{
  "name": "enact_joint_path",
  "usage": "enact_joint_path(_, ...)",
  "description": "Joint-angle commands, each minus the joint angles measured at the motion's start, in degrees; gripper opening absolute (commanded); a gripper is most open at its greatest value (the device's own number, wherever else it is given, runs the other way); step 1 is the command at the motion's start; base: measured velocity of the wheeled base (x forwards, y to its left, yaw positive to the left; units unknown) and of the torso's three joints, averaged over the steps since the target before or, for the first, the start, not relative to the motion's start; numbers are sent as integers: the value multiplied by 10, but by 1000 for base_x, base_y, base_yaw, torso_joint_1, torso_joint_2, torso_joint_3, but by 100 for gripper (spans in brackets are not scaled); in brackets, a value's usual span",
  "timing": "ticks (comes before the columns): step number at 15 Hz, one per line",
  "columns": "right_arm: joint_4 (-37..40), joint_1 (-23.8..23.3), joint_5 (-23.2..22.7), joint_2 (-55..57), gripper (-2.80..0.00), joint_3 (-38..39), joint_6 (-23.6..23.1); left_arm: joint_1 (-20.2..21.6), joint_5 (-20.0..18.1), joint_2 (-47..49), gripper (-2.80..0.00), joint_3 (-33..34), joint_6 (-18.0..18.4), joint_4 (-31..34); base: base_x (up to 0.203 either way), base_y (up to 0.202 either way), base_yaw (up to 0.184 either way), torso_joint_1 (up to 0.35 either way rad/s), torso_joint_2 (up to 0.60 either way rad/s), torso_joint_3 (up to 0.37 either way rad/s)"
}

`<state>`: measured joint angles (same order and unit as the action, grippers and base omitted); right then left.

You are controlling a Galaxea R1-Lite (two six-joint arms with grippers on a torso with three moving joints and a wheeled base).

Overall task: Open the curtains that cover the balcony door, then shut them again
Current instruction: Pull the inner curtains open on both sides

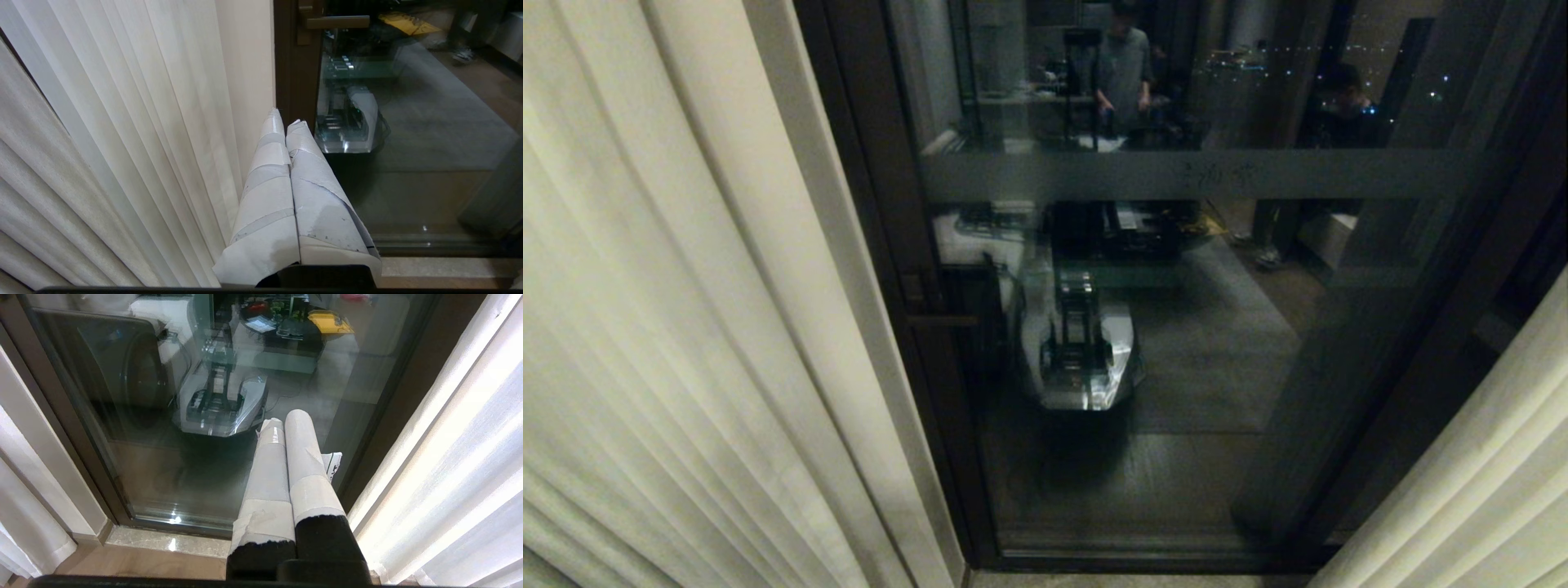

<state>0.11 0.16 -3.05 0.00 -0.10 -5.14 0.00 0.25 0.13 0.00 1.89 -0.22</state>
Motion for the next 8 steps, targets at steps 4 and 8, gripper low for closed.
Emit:
enact_joint_path(4, 0, 0, 0, 1, -280, 0, 0, 0, 0, -1, -280, 0, 0, 0, 0, 0, 0, 0, 0, 0)
enact_joint_path(8, 0, 0, 0, 0, -280, 0, 0, 0, 0, -1, -280, 0, -1, 0, 0, 0, 0, 0, 0, 0)
